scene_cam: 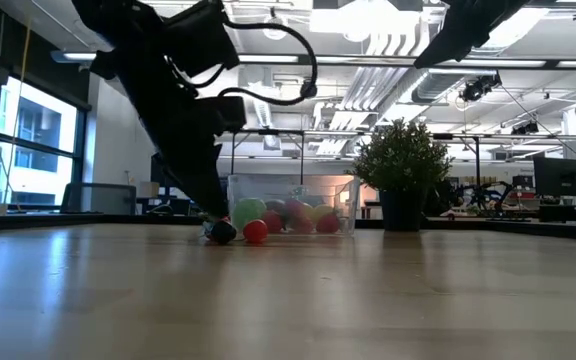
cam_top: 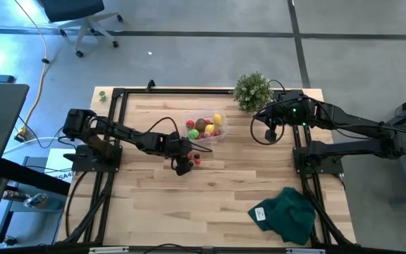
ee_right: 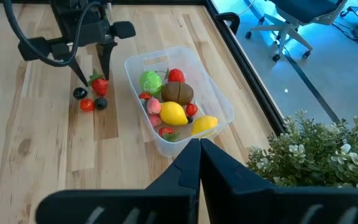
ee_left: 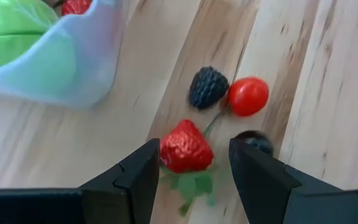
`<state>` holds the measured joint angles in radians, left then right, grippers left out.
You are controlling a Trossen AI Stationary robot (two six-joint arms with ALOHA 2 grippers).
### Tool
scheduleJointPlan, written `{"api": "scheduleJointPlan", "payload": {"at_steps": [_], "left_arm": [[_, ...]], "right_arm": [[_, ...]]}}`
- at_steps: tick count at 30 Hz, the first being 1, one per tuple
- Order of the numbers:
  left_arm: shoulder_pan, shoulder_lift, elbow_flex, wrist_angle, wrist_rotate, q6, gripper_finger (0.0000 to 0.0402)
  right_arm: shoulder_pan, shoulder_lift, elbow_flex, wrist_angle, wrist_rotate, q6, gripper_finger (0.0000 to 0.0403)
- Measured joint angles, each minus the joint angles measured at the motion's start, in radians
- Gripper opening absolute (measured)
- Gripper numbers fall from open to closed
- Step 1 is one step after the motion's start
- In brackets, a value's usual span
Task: Pick and placing Produce into tupperware
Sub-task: Put the red strawberry into the transparent bin
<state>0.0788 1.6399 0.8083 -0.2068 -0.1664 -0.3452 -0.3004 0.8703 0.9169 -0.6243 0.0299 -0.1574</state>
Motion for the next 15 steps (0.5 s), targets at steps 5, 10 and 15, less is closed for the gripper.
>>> {"api": "scheduleJointPlan", "payload": {"at_steps": [5,10,15], "left_arm": [[0.000,0.017,0.000,0.019,-0.001,0.003,0.0182],[0.000,0.050,0.000,0.032,0.022,0.001,0.0182],[0.000,0.054,0.000,0.040,0.023,0.000,0.0182]], "right_arm": [[0.000,0.000,0.000,0.000,0.000,0.000,0.0000],[0.000,0.000,0.000,0.000,0.000,0.000,0.0000],[0.000,0.000,0.000,0.000,0.000,0.000,0.0000]]}}
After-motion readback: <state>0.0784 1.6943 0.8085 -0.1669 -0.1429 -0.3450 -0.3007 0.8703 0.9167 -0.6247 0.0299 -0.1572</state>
